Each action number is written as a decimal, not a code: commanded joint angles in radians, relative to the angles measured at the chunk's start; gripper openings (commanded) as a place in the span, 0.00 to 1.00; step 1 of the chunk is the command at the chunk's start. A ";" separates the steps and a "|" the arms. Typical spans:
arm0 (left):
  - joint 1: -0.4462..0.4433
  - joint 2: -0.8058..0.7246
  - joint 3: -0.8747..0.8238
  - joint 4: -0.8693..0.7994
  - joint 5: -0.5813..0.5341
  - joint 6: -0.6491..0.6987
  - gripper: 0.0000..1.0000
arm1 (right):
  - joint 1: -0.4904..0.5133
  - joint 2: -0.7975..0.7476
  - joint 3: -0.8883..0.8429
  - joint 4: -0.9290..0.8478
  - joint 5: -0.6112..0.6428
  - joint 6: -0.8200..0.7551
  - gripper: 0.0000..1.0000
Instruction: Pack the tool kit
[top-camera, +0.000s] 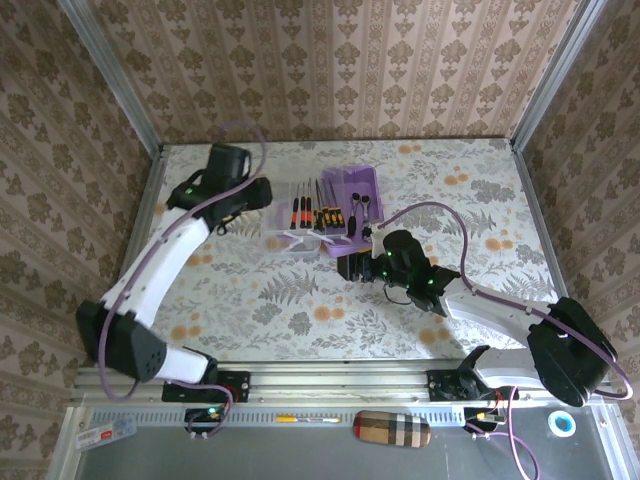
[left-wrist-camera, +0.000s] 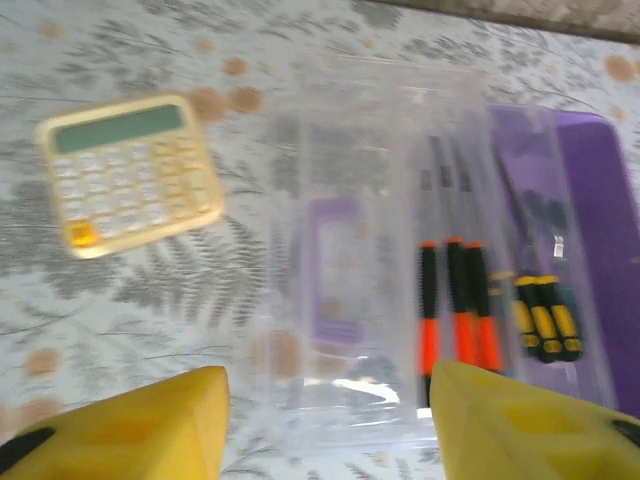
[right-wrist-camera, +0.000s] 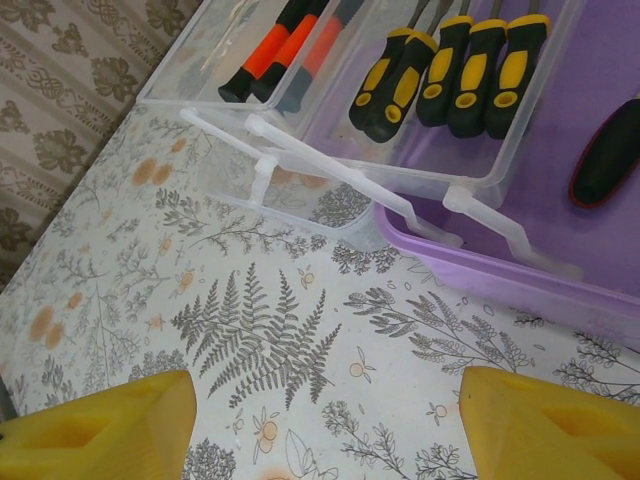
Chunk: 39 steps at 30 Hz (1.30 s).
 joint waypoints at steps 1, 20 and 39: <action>0.055 -0.095 -0.147 0.130 -0.039 -0.029 0.62 | -0.002 -0.020 -0.010 -0.010 0.078 -0.014 0.72; 0.306 -0.074 -0.288 0.292 0.107 -0.180 0.84 | -0.153 -0.026 -0.025 0.010 0.152 0.044 0.79; 0.283 -0.056 -0.535 0.270 0.398 -0.148 0.73 | -0.307 0.157 0.101 -0.043 0.016 0.124 0.82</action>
